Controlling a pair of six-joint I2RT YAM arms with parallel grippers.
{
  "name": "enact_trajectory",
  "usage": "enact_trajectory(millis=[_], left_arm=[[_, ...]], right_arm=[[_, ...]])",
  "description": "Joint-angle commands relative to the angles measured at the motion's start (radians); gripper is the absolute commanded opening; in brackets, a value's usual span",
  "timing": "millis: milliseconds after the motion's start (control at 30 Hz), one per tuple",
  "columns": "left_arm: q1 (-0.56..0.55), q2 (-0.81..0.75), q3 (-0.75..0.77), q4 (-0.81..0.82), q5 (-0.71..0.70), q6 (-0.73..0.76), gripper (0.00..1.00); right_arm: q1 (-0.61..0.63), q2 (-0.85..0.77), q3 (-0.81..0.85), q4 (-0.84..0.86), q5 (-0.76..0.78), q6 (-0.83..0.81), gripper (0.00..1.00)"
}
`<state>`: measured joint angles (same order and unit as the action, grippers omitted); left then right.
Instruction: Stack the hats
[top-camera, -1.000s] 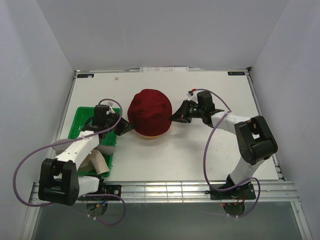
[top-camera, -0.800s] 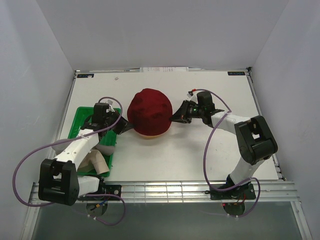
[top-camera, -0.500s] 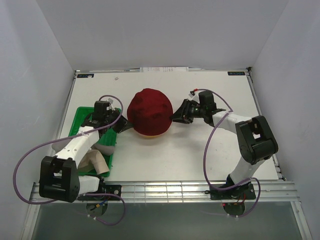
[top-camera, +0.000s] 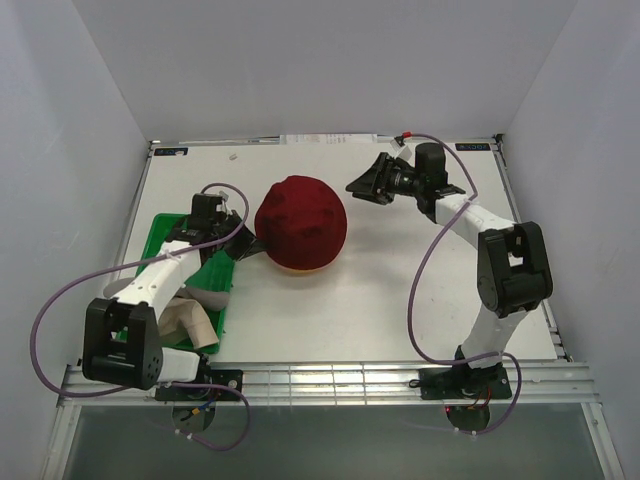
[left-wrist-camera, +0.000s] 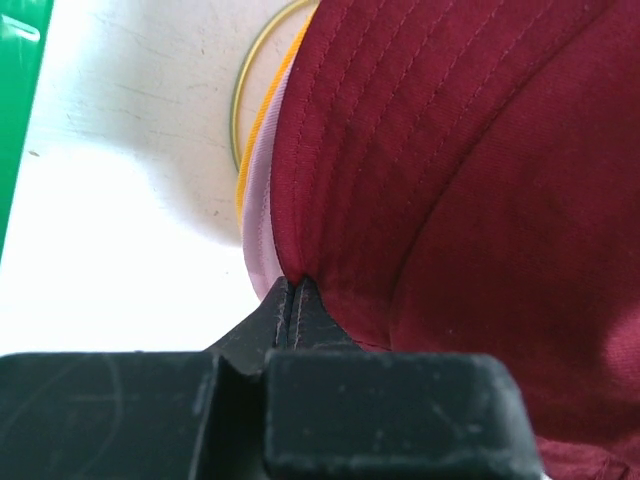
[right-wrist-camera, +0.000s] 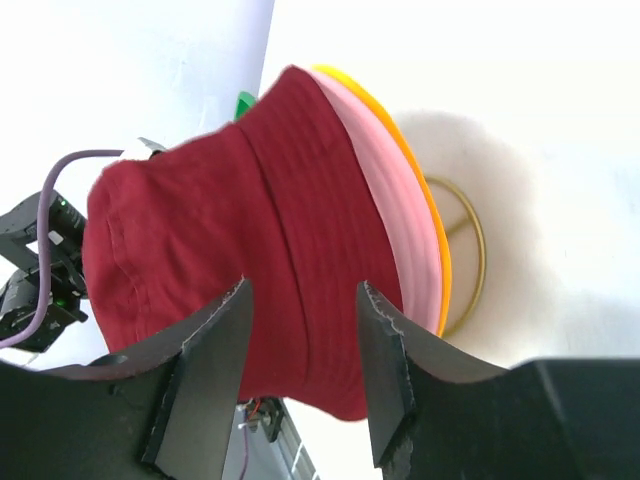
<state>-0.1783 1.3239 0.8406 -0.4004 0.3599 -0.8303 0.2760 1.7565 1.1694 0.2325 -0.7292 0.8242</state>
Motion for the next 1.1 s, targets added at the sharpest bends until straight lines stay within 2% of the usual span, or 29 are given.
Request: enact_trajectory(millis=[0,367,933,1067], left_arm=[[0.002,0.015,0.058,-0.029,-0.042,0.023,0.0],[0.002,0.093,0.173,-0.066,-0.059,0.039,0.0],[0.002,0.126,0.187,-0.069,-0.055,0.042,0.0],[0.0,0.13,0.183,-0.064,-0.052,0.043,0.0]], right_arm=[[0.003,0.072,0.085,0.05,-0.064,-0.034,0.52],[0.012,0.167,0.141,0.076,-0.107,-0.069,0.53],[0.048,0.216,0.145,0.105,-0.11,-0.046,0.52],[0.048,0.219,0.16,0.061,-0.098,-0.077,0.52]])
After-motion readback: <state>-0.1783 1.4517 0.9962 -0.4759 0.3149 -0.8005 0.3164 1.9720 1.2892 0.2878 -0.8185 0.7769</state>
